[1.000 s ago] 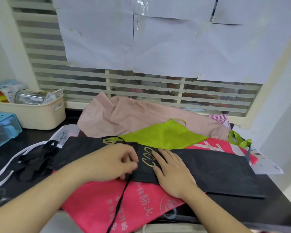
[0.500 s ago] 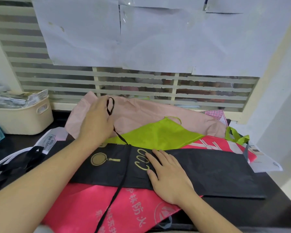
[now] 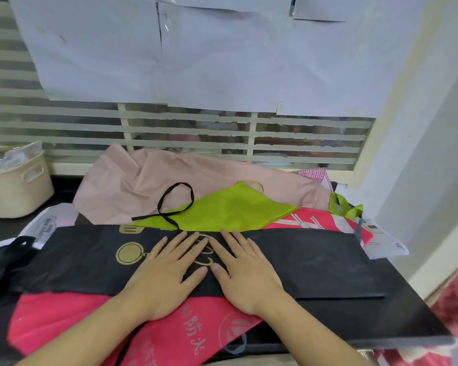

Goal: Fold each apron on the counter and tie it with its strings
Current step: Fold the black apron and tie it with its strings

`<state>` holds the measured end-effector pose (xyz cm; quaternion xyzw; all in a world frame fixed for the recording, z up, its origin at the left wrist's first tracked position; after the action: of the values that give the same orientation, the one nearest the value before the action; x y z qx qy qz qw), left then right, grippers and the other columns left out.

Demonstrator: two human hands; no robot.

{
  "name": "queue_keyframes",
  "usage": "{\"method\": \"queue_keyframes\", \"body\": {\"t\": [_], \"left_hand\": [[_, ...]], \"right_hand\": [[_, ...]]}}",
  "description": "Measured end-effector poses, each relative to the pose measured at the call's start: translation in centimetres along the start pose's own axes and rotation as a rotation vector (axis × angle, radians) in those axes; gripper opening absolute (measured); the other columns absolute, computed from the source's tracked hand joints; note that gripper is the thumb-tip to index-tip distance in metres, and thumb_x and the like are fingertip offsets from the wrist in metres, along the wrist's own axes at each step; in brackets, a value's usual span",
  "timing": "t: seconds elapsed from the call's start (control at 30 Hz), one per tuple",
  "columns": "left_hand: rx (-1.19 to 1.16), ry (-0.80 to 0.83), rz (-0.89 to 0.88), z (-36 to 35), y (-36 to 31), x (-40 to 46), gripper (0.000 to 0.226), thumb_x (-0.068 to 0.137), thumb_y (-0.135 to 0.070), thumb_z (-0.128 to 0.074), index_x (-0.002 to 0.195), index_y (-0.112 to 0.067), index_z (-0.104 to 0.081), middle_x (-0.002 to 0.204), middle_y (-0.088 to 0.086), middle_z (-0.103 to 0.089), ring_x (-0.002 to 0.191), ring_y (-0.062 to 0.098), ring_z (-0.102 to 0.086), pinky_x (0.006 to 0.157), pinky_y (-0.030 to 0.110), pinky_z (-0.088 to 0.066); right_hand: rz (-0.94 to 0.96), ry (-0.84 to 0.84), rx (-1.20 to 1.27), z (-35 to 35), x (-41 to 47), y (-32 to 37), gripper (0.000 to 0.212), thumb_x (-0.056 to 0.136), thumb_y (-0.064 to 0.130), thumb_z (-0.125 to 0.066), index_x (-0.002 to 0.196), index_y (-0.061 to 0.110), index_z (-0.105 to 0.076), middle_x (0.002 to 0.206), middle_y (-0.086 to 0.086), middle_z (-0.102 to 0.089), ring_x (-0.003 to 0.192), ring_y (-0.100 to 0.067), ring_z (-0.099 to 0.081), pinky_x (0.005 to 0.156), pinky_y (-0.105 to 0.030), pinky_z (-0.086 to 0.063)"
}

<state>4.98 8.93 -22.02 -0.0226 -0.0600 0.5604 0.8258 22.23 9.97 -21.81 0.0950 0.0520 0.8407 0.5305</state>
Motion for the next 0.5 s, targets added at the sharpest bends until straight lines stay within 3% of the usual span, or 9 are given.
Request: {"method": "queue_keyframes", "body": {"t": [0.17,0.37,0.43,0.5], "left_hand": [[-0.016,0.040,-0.006,0.7,2.1,-1.3,0.062,0.097,-0.075,0.001,0.157,-0.061,0.008,0.165,-0.035,0.019,0.149,-0.011,0.028,0.127,0.033,0.012],[-0.127,0.068,-0.099,0.8,2.9,-2.2,0.064,0.095,-0.076,-0.006,0.157,-0.062,-0.008,0.164,-0.042,0.011,0.151,-0.012,0.021,0.126,0.028,0.014],[-0.230,0.038,-0.120,1.1,2.6,-2.2,0.063,0.095,-0.076,-0.023,0.156,-0.061,-0.021,0.164,-0.043,0.003,0.153,-0.012,0.013,0.128,0.029,0.006],[-0.419,-0.048,-0.091,1.9,2.5,-2.3,0.061,0.091,-0.066,-0.050,0.150,-0.054,-0.042,0.163,-0.043,-0.012,0.155,-0.011,-0.003,0.129,0.029,-0.010]], "right_hand": [[-0.129,0.034,-0.030,1.7,-2.7,-7.1,0.057,0.109,0.056,-0.019,0.163,0.049,-0.004,0.173,0.018,0.007,0.159,-0.005,0.010,0.128,-0.031,0.008],[-0.368,0.036,-0.061,4.7,-8.2,-18.0,0.058,0.108,0.058,-0.020,0.163,0.049,-0.004,0.174,0.016,0.002,0.160,-0.009,0.004,0.130,-0.036,-0.001],[-0.558,-0.048,-0.038,5.7,-10.3,-21.0,0.068,0.105,0.062,-0.023,0.166,0.034,-0.015,0.173,0.001,-0.015,0.160,-0.021,-0.009,0.130,-0.039,-0.011],[-0.703,-0.212,-0.086,6.9,-12.4,-22.2,0.074,0.097,0.062,-0.033,0.151,0.012,-0.042,0.147,-0.018,-0.047,0.139,-0.036,-0.038,0.119,-0.045,-0.034]]}}
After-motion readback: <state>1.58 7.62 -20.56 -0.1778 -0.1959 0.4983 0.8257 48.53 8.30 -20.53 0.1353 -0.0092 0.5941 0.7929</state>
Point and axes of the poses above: each hand's wrist, its own x-axis towards the middle knuckle, its own z-axis out of the back of the hand, y = z × x, the point moved 6 cm from there along x, towards the middle knuckle
